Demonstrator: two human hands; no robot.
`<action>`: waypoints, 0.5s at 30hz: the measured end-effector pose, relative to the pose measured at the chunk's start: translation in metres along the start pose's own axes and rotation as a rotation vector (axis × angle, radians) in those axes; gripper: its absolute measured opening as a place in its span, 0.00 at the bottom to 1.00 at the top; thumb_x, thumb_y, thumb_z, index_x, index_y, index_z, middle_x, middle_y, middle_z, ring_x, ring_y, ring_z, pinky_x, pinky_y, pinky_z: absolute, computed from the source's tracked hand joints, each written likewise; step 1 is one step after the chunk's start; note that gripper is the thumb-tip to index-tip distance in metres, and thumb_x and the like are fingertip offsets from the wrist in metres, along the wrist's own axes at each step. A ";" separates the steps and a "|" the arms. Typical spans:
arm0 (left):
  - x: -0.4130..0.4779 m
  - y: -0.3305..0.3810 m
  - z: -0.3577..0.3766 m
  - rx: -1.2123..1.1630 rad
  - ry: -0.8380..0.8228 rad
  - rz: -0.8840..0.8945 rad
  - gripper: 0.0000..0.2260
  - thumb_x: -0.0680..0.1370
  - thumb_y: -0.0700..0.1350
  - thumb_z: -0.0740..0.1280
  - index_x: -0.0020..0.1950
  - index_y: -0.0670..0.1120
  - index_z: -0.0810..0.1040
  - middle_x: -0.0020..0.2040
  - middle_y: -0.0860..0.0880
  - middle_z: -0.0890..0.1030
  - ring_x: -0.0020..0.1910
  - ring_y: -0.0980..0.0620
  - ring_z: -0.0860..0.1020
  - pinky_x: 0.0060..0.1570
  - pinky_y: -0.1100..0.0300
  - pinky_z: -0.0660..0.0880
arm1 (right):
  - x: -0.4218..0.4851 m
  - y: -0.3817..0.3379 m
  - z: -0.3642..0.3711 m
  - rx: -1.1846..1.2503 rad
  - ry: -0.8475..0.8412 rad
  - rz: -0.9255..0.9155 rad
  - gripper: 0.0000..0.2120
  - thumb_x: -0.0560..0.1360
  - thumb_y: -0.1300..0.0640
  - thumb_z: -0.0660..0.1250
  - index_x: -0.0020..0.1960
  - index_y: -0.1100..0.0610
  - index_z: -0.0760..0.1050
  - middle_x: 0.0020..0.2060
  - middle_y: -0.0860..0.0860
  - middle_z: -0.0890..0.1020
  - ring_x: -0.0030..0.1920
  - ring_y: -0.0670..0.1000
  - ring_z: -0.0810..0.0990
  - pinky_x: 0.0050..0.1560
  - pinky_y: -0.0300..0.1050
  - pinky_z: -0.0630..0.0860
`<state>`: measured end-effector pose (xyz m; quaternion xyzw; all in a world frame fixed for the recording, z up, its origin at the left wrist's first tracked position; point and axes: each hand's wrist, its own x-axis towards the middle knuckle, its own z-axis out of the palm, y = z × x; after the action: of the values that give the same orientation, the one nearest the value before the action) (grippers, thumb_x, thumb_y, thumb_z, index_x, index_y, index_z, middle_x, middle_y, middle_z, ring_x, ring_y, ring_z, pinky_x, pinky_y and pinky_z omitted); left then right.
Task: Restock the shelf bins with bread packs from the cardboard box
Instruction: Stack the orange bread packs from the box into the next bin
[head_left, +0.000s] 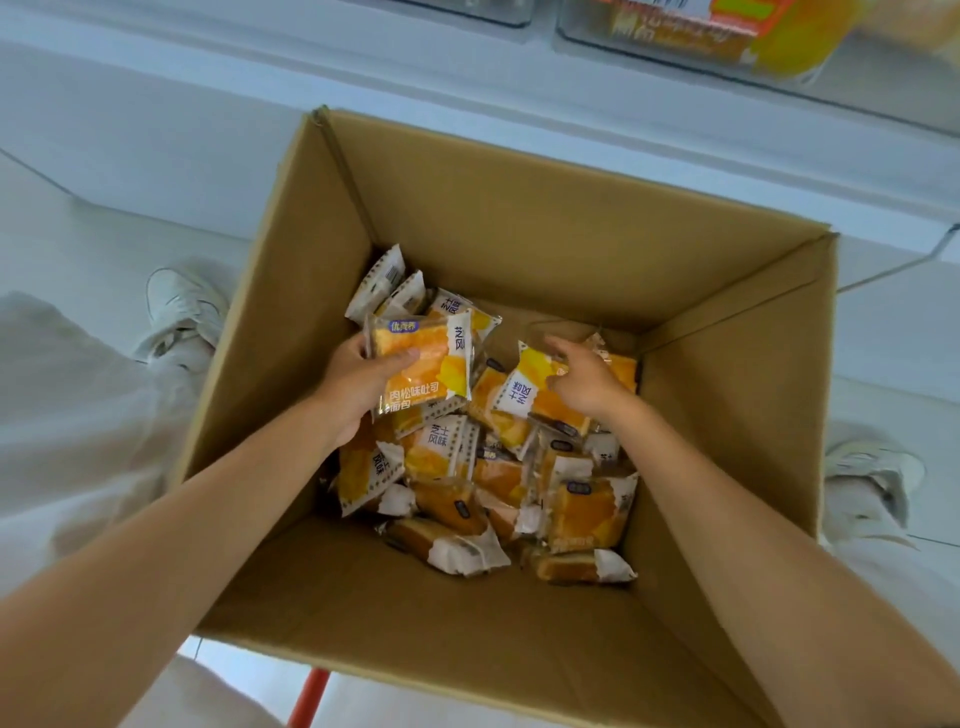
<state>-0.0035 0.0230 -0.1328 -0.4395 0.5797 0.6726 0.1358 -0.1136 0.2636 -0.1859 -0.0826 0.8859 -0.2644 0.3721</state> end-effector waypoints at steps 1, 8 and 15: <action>0.001 -0.001 0.000 0.004 0.001 -0.006 0.13 0.76 0.43 0.71 0.60 0.48 0.77 0.52 0.47 0.84 0.48 0.50 0.83 0.39 0.58 0.78 | 0.004 -0.003 0.001 -0.105 -0.090 -0.038 0.39 0.76 0.66 0.66 0.79 0.51 0.50 0.77 0.51 0.58 0.77 0.54 0.56 0.71 0.44 0.60; 0.004 -0.007 -0.001 0.012 -0.009 0.010 0.16 0.78 0.43 0.70 0.65 0.48 0.74 0.56 0.46 0.83 0.53 0.49 0.82 0.50 0.53 0.79 | 0.030 -0.009 0.025 -0.555 -0.276 -0.060 0.26 0.72 0.65 0.70 0.67 0.51 0.70 0.76 0.59 0.56 0.77 0.60 0.52 0.71 0.49 0.60; -0.003 -0.001 -0.002 0.036 0.003 0.017 0.15 0.78 0.45 0.70 0.64 0.50 0.74 0.59 0.46 0.81 0.57 0.47 0.80 0.60 0.45 0.76 | -0.023 -0.038 -0.045 -0.172 0.010 -0.249 0.12 0.70 0.59 0.75 0.50 0.56 0.76 0.48 0.53 0.80 0.51 0.52 0.79 0.44 0.43 0.70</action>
<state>0.0000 0.0228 -0.1309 -0.4329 0.5956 0.6626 0.1372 -0.1304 0.2571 -0.1252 -0.2222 0.8901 -0.2320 0.3234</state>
